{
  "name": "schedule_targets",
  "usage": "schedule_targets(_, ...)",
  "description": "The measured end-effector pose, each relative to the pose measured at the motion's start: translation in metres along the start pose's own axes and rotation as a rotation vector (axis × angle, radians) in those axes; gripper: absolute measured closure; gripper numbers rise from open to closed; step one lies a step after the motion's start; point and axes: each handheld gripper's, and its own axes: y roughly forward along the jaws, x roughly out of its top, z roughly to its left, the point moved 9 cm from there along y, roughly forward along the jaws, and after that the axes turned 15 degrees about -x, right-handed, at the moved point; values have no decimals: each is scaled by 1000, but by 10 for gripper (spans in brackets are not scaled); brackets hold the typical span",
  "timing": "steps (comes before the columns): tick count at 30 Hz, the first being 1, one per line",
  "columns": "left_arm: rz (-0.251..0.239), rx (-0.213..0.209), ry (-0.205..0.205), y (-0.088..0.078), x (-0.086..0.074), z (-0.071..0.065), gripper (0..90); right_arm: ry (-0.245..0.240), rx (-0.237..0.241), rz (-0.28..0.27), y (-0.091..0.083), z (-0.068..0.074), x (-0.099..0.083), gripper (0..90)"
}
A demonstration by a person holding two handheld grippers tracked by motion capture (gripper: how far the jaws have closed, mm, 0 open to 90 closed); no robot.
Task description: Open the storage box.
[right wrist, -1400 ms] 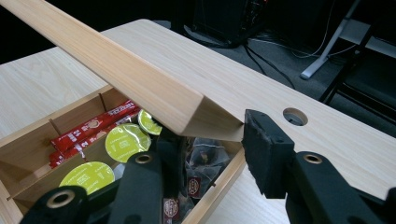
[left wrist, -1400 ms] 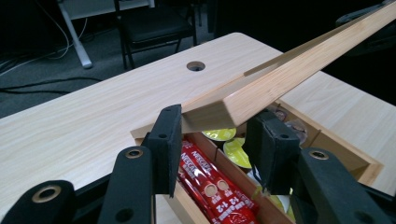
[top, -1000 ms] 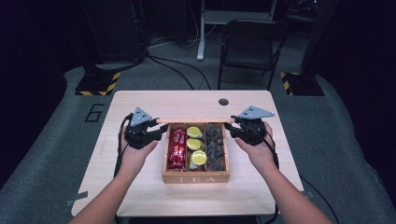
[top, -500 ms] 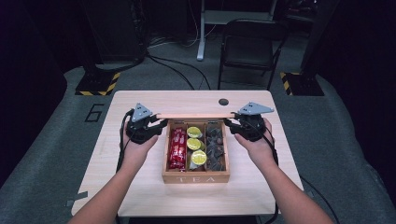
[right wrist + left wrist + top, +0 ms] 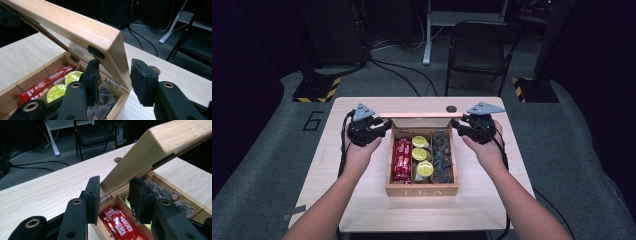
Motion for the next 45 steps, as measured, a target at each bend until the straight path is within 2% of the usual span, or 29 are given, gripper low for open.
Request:
schedule_targets(1, 0, 3, -1, 0, 0, 1, 618, 12, -1, -1, 1, 0, 1, 584)
schedule_targets(5, -5, -1, -6, 1, 2, 2, 618, 7, -7, 5, 5, -1, -1, 584)
schedule_targets(6, -5, -1, -6, 1, 2, 2, 618, -8, -7, 4, 6, -2, -1, 583)
schedule_targets(9, -4, -5, -10, 1, 3, 3, 618, 7, -12, 10, 9, -1, -1, 582)
schedule_targets(12, -9, -7, -16, 2, 5, 4, 619, 2, -17, 9, 10, -1, -1, 575)
schedule_targets(13, -11, -7, -21, 3, 6, 5, 618, -14, -22, 9, 12, -1, -1, 569)
schedule_targets(23, -12, -9, -40, 5, 12, 10, 619, 1, -43, 6, 22, -5, -1, 551)
schedule_targets(27, -12, -6, -36, 6, 13, 11, 621, 10, -46, 11, 25, -6, -2, 551)
schedule_targets(29, -8, -6, -25, 6, 14, 12, 622, 12, -30, 15, 29, -7, -4, 552)
schedule_targets(35, -15, 4, -23, 8, 17, 14, 624, 12, -43, 22, 35, -7, -5, 552)
schedule_targets(45, -18, -7, -22, 11, 20, 19, 625, 14, -60, 41, 49, -5, -9, 556)
